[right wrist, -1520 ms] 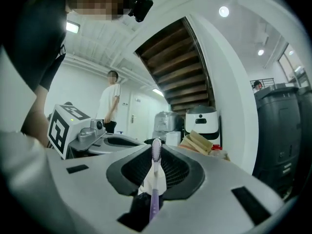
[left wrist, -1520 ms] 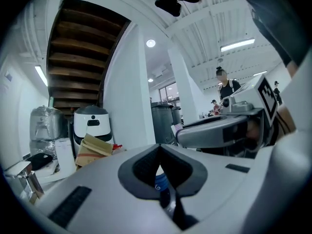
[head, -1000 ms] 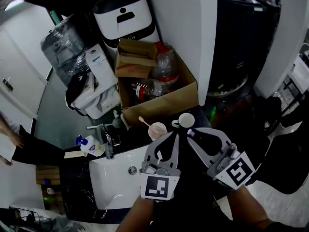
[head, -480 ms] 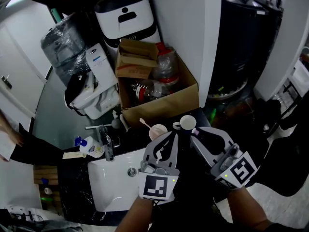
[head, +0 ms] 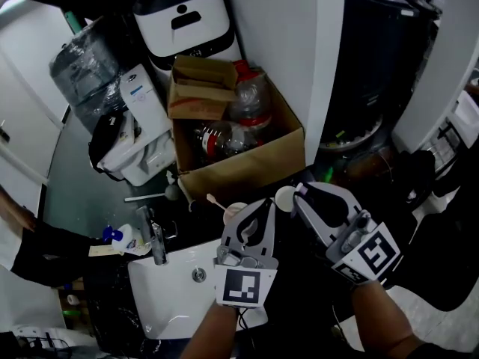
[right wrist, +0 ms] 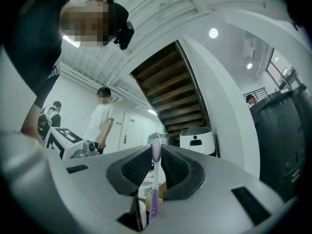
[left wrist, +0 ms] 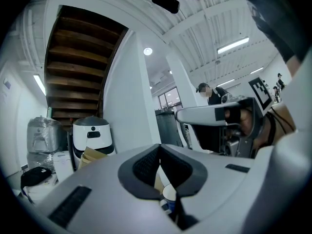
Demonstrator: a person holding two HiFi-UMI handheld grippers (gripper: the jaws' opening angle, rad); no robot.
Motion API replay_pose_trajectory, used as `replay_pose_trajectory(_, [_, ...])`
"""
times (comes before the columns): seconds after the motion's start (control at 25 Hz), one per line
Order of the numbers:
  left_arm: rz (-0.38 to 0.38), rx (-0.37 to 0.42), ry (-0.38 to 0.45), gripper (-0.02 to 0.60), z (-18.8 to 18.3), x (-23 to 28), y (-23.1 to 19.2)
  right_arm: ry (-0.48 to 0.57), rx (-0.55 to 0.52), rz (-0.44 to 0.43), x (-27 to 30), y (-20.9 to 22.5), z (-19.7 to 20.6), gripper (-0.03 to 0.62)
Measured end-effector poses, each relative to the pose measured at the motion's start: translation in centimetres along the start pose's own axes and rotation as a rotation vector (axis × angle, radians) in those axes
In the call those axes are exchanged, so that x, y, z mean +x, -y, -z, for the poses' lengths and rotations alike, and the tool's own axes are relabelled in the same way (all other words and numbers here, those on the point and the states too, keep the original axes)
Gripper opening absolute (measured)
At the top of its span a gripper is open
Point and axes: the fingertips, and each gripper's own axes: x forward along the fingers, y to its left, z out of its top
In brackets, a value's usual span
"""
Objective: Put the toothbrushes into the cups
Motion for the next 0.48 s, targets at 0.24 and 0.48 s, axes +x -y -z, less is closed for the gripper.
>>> replay_pose_trajectory(0.24, [0.004, 0.031, -0.019, 0.009, 1.8, 2.9, -1.2, 0.016, 0.028, -0.006, 2.3, 2.5, 1.2, 0.071])
replay_pose_trajectory(0.48, [0.027, 0.056, -0.040, 0.009, 3.3, 5.0, -1.2, 0.000, 0.056, -0.007, 3.5, 4.5, 3.4, 0.071])
